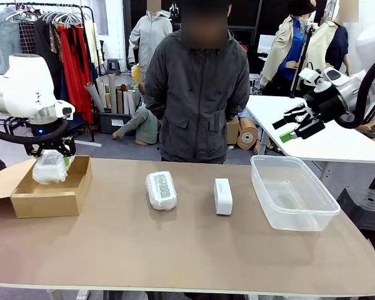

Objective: Separate and place wrapped and unwrapped clocks.
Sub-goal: If the picked Digital clock is wrapped, place it in the Package Box ; if not, place it in the Organizing box, then pick up the Digital clock indicated by the person.

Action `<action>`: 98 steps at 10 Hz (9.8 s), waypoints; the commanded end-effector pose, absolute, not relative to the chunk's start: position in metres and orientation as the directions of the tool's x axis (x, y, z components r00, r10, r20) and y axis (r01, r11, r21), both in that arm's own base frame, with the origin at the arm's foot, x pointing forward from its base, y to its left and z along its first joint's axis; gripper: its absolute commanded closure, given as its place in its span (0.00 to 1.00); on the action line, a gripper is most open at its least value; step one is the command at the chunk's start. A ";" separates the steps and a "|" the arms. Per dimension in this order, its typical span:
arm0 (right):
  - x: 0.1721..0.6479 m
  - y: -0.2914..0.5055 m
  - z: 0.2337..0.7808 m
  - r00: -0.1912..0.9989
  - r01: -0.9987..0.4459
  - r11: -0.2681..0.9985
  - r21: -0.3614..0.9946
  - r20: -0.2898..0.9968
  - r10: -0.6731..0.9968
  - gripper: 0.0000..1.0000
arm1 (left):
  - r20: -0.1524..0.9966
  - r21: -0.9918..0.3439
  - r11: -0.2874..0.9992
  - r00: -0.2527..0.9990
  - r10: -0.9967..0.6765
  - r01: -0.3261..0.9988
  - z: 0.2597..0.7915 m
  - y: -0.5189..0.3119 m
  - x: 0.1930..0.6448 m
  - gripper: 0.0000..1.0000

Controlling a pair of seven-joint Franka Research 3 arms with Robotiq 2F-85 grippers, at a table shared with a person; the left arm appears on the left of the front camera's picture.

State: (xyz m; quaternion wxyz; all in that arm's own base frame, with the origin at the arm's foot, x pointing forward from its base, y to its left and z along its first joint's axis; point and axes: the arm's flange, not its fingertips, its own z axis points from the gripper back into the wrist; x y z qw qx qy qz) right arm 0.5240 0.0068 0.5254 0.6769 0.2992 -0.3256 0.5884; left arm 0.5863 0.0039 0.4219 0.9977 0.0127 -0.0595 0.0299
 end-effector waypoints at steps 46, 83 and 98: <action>0.524 0.008 0.527 0.091 -0.992 0.126 0.019 0.793 0.602 0.00 | 0.141 0.045 0.998 0.989 0.047 -0.054 0.417 0.011 0.582 0.00; 0.524 0.008 0.527 0.091 -0.992 0.126 0.019 0.793 0.602 0.00 | 0.692 0.076 0.006 -0.048 -0.721 0.997 0.558 0.006 0.553 0.00; 0.524 0.008 0.527 0.091 -0.992 0.126 0.019 0.793 0.602 0.00 | 0.786 0.145 0.097 -0.055 -0.616 0.985 0.586 -0.018 0.571 0.00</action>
